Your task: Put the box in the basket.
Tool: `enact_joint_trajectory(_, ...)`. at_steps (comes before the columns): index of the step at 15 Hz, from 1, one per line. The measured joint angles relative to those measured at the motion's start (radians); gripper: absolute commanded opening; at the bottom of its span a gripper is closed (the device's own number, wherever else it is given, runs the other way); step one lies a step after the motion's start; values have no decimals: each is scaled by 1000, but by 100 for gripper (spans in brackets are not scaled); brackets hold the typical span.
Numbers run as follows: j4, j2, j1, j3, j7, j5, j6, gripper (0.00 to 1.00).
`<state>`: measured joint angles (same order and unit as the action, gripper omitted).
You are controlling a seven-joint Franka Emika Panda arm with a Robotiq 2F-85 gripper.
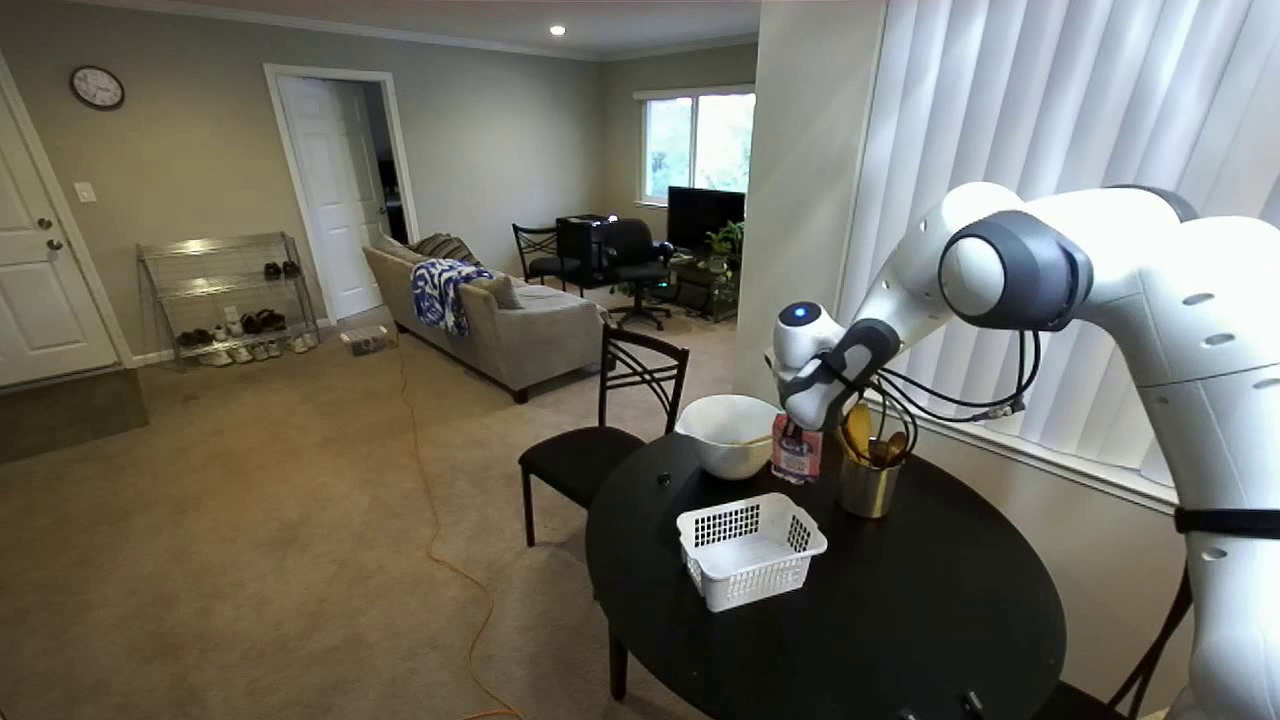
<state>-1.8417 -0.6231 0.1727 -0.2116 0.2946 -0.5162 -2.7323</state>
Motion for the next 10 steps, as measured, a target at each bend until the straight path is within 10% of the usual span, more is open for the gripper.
enact_joint_trajectory(10,68,64,-49,155,-130,226,467,11)
